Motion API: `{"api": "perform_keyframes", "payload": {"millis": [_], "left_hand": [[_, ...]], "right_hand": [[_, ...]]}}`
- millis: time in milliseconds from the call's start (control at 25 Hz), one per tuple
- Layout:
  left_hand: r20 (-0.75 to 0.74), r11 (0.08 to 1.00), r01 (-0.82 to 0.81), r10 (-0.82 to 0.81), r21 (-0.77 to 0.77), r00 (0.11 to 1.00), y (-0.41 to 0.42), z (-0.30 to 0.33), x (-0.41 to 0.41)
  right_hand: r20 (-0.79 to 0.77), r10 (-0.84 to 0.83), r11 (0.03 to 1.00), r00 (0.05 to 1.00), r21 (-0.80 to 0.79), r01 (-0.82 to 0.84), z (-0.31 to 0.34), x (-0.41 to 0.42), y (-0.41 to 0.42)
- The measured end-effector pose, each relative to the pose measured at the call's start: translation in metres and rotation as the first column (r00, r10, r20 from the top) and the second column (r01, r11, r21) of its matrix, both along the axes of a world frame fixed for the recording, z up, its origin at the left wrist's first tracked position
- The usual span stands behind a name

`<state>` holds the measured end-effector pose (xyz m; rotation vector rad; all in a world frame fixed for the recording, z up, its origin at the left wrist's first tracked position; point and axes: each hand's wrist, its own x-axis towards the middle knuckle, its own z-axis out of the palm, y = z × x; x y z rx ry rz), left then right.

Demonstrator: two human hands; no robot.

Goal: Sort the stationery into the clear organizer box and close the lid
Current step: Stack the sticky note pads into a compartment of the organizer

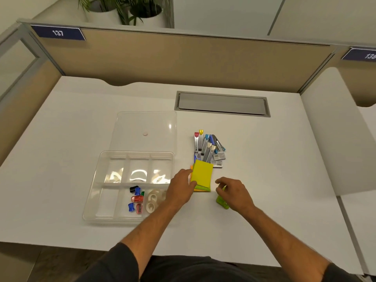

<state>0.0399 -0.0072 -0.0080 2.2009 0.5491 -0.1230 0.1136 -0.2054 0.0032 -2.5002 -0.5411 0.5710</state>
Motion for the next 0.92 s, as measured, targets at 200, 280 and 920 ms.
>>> {"api": "perform_keyframes", "payload": {"millis": [200, 280, 920], "left_hand": [[-0.151, 0.996, -0.07, 0.077, 0.052, 0.986, -0.007, -0.01, 0.02], [-0.189, 0.995, -0.081, 0.09, 0.054, 0.978, -0.009, -0.014, 0.025], [-0.163, 0.958, -0.263, 0.243, -0.117, 0.956, 0.006, -0.012, 0.031]], "right_hand": [[-0.039, 0.048, 0.999, 0.998, 0.01, -0.048, -0.002, 0.004, -0.011], [-0.046, 0.062, 0.998, 0.997, 0.016, -0.061, -0.002, 0.006, -0.01], [-0.054, -0.12, 0.992, 0.991, 0.03, 0.122, -0.009, 0.03, 0.014]]}}
